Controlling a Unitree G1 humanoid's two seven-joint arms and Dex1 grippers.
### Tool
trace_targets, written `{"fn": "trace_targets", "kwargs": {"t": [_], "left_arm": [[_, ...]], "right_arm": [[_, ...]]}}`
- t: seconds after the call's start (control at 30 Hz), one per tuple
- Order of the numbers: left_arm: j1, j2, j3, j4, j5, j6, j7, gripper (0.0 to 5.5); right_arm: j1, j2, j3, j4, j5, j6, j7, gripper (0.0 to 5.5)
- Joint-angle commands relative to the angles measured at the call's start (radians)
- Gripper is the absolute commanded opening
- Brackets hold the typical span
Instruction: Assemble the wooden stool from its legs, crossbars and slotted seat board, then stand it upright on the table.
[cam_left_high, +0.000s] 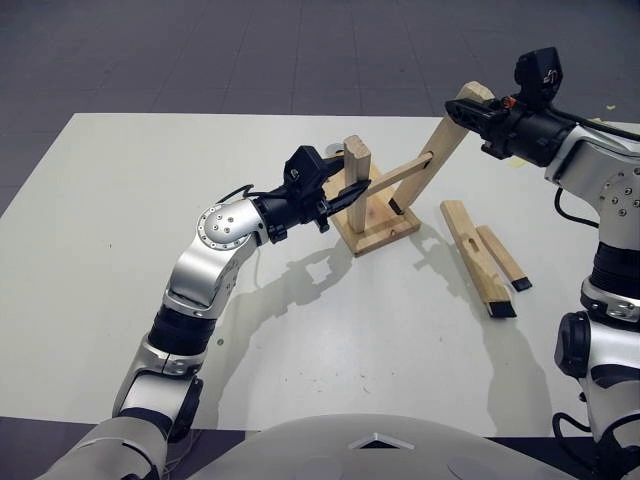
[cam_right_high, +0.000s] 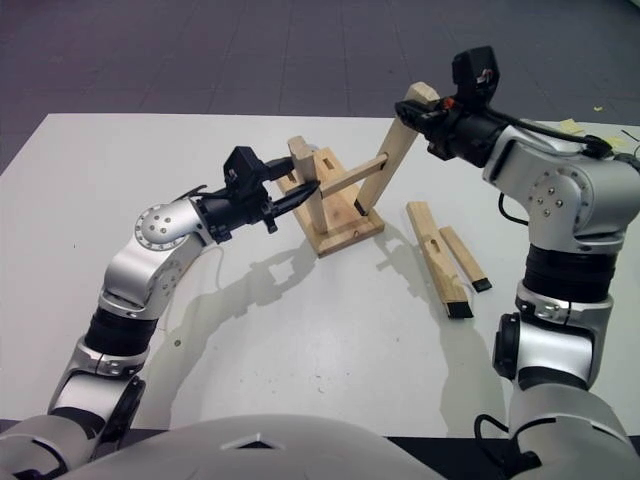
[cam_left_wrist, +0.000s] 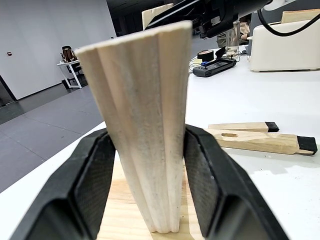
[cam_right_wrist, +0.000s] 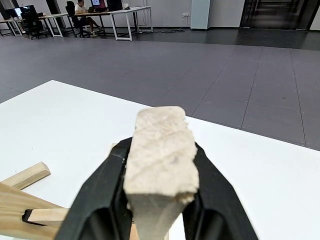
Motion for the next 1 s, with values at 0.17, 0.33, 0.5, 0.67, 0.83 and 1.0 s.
{"fn": "trace_targets", "kwargs": {"t": [0.17,0.33,0.5,0.67,0.83,1.0], "left_arm": [[0.019,0.032,-0.076,0.053,0.089,0.068,0.002,2.04],[0.031,0.031,-0.081,0.044,0.087,0.072,0.007,2.04],[0.037,0.030,-0.082,0.040,0.085,0.075,0.009,2.04],[0.036,0.034,-0.083,0.044,0.086,0.074,0.008,2.04],[0.032,0.046,-0.078,0.046,0.083,0.074,-0.001,2.04],[0.026,0.049,-0.077,0.051,0.082,0.073,-0.010,2.04]], "right_arm": [[0.267,0.127,0.206,0.100,-0.048,0.222,-0.062,1.05],[0.324,0.094,0.261,0.045,-0.065,0.174,-0.050,1.05],[0.215,0.151,0.131,0.049,-0.053,-0.001,-0.049,1.06],[0.078,0.188,-0.032,0.096,-0.013,-0.148,-0.029,1.88],[-0.047,0.217,-0.232,0.122,0.124,-0.194,-0.024,2.59],[-0.082,0.226,-0.305,0.087,0.224,-0.166,-0.052,3.44]]}}
